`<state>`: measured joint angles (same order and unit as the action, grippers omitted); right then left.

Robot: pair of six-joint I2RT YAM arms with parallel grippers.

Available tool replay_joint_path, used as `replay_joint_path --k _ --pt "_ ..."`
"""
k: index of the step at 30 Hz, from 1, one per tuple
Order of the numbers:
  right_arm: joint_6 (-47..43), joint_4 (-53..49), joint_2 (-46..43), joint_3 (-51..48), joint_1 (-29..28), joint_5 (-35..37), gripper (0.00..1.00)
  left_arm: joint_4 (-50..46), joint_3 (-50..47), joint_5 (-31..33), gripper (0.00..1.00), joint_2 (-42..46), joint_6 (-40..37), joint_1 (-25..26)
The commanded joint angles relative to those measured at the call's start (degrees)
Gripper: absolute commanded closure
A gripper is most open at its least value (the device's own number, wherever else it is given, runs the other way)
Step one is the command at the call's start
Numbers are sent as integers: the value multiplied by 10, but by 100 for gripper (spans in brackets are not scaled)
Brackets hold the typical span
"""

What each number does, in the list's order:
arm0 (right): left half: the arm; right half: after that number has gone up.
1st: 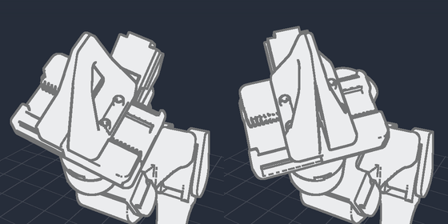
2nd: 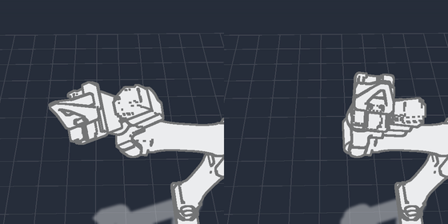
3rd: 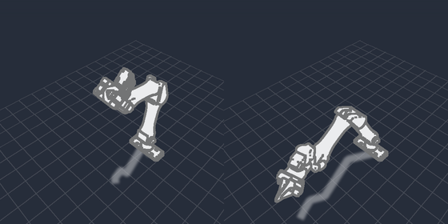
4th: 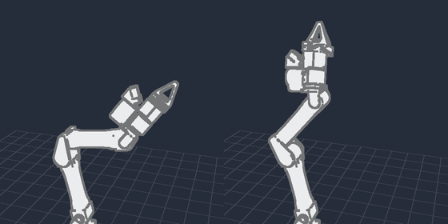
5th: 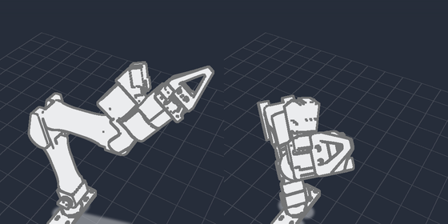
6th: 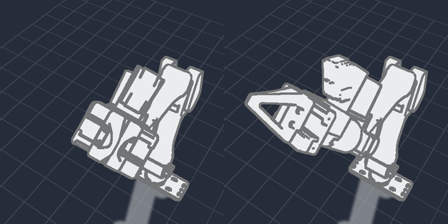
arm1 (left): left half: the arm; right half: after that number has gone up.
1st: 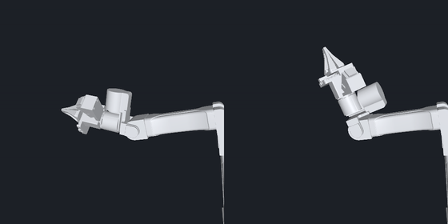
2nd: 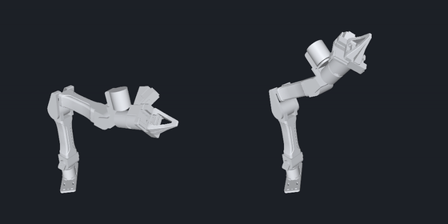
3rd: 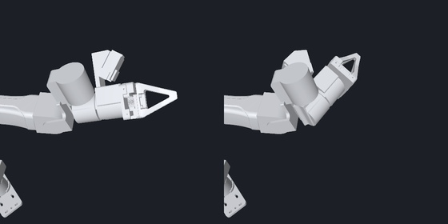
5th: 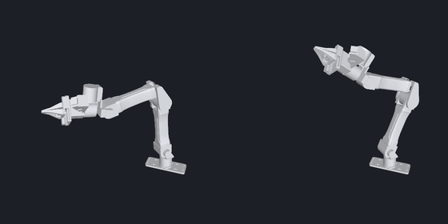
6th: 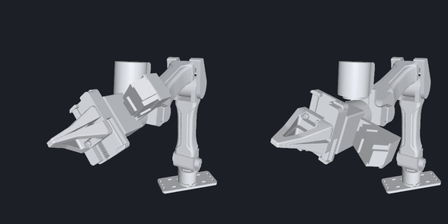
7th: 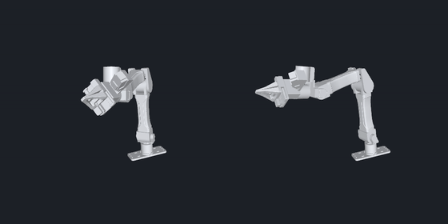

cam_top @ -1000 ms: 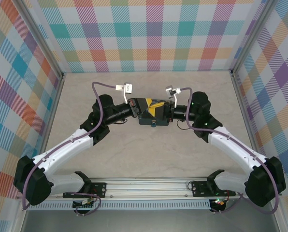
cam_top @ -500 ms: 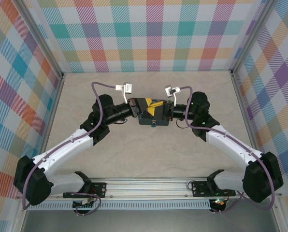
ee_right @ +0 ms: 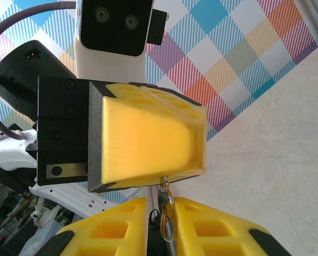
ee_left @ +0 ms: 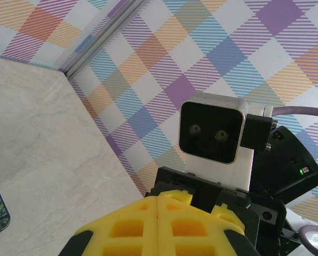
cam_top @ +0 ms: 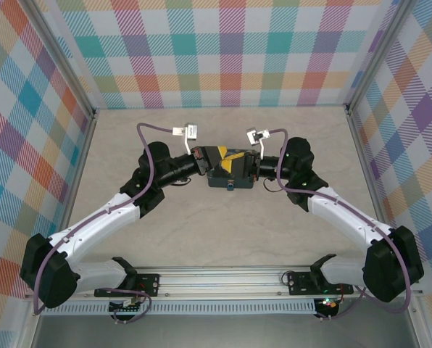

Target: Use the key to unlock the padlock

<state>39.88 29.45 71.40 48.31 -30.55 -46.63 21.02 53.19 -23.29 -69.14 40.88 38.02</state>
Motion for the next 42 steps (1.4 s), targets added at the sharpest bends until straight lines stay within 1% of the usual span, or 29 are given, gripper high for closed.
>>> replay_joint_path --k 1,6,15,16,19,20,23,26,30,34,38,42 --pt "2 20 5 15 1 -13 81 17 6 3 100 9 0 1" --pt "-2 10 12 22 1 -14 84 16 9 0 100 6 -1 1" --pt "-14 -7 3 19 1 1 96 9 10 1 100 8 -3 1" --pt "-18 -15 1 20 1 5 96 6 10 3 99 10 -6 1" --pt "-42 -54 -8 21 1 20 97 -15 11 15 68 18 -18 1" --pt "-53 -72 -11 22 2 28 98 -25 11 22 60 23 -26 1" --pt "-92 -148 -19 26 2 56 98 -71 10 51 40 39 -45 0" --pt "-125 -226 -28 23 9 98 97 -117 1 79 27 51 -55 -4" --pt "-147 -300 -32 6 37 146 96 -143 -35 97 17 53 -54 -13" --pt "-155 -333 -20 -16 79 161 96 -130 -81 98 12 35 -60 -15" --pt "-159 -311 1 -37 112 152 96 -85 -122 79 10 -14 -73 -15" --pt "-158 -269 43 -36 129 138 96 -22 -136 52 9 -91 -71 -15"
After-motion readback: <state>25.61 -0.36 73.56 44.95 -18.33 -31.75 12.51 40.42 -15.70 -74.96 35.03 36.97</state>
